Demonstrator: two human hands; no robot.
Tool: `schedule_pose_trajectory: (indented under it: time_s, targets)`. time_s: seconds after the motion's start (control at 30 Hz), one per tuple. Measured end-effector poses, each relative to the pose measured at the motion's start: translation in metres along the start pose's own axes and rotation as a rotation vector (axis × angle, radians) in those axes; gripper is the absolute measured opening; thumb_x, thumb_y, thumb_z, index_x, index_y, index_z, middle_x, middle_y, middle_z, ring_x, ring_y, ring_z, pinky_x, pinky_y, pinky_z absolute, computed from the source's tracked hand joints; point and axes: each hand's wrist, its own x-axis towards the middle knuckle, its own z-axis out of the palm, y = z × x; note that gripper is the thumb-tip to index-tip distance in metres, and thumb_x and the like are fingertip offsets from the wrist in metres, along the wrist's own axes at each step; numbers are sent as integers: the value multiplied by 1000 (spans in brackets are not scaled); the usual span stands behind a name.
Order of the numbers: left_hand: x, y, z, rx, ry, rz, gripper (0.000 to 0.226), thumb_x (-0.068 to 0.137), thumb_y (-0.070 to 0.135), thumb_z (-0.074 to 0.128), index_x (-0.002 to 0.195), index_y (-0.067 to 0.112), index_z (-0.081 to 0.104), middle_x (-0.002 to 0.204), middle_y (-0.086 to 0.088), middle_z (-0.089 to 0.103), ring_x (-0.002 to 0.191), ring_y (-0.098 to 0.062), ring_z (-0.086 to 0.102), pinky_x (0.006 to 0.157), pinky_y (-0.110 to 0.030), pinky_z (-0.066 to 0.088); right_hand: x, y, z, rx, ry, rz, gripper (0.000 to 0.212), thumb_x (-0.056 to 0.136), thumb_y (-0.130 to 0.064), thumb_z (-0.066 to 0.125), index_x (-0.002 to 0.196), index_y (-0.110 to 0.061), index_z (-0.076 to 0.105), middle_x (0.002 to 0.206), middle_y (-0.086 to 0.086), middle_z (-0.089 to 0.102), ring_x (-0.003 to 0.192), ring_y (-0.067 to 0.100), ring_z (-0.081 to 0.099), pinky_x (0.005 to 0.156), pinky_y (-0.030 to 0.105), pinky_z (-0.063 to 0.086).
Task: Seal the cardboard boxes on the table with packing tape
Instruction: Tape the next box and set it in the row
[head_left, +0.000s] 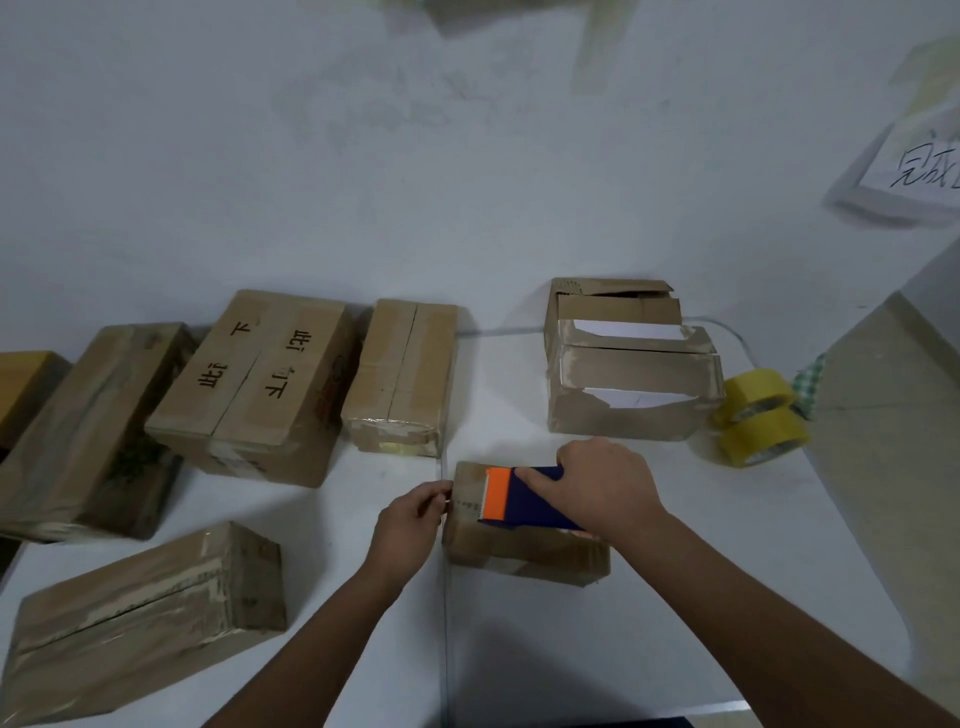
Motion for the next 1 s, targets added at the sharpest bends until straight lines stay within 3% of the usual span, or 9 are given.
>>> schedule_pose_trajectory:
  time_s: [0.13, 0.2, 0.27, 0.37, 0.47, 0.6, 0.8, 0.93, 1.0]
  targets:
    - [-3, 2, -5, 268, -121, 96, 39, 107, 26, 42, 145, 28, 47, 139, 8, 58, 127, -11, 54, 90, -3, 38, -1, -2, -1, 8, -2, -8, 55, 89, -72, 39, 62, -24, 38, 65, -6, 43, 72, 16, 54, 64, 27, 42]
    - [2, 4, -14, 381, -214, 149, 60, 102, 39, 50, 156, 29, 27, 156, 8, 36, 143, -13, 36, 108, -15, 33, -2, -2, -2, 0, -18, -8, 55, 90, -71, 39, 63, -23, 39, 65, -6, 43, 72, 16, 54, 64, 27, 41]
    - [12, 10, -19, 591, -369, 285, 89, 94, 52, 59, 159, 26, 5, 165, 10, 4, 152, -10, 6, 123, -31, 12, -2, -4, -3, -2, -29, -7, 54, 90, -71, 40, 70, -21, 45, 68, -6, 45, 73, 16, 53, 65, 27, 42]
    - [32, 20, -12, 912, -518, 452, 116, 80, 67, 65, 157, 24, -11, 164, 8, -20, 150, -11, -20, 123, -41, -7, -1, -6, -4, -19, -28, -2, 52, 90, -71, 40, 80, -21, 51, 78, -2, 55, 77, 16, 57, 68, 27, 45]
    - [45, 21, 3, 917, -558, 491, 119, 74, 70, 69, 158, 26, -2, 167, 5, -5, 152, -16, -12, 123, -46, -7, 1, -5, -4, -28, -33, -7, 54, 89, -72, 40, 84, -20, 53, 89, 2, 66, 81, 17, 61, 71, 28, 48]
    - [55, 7, 2, 808, -506, 577, 118, 60, 89, 58, 155, 34, 13, 157, 11, 22, 146, -8, 17, 121, -50, 16, 2, 1, -7, -1, -78, -35, 57, 88, -74, 40, 89, -20, 59, 89, 0, 65, 79, 16, 60, 71, 28, 47]
    - [58, 4, 5, 835, -524, 584, 115, 64, 85, 62, 155, 38, 10, 156, 15, 22, 145, -6, 17, 121, -50, 14, -3, 36, -12, 93, -148, -39, 58, 83, -79, 40, 69, -25, 53, 68, -7, 52, 68, 9, 53, 63, 26, 39]
    - [62, 7, 4, 867, -557, 548, 118, 61, 93, 51, 155, 38, 7, 159, 12, 19, 146, -8, 16, 121, -52, 14, -8, 75, -12, 107, -161, -2, 63, 80, -83, 39, 76, -24, 62, 73, -6, 59, 73, 10, 57, 66, 25, 43]
    - [62, 7, 4, 868, -556, 548, 116, 64, 90, 56, 155, 38, 6, 159, 12, 17, 146, -9, 15, 122, -50, 13, -12, 92, -10, 126, -194, 39, 64, 80, -83, 41, 75, -23, 63, 71, -6, 60, 71, 10, 58, 66, 25, 44]
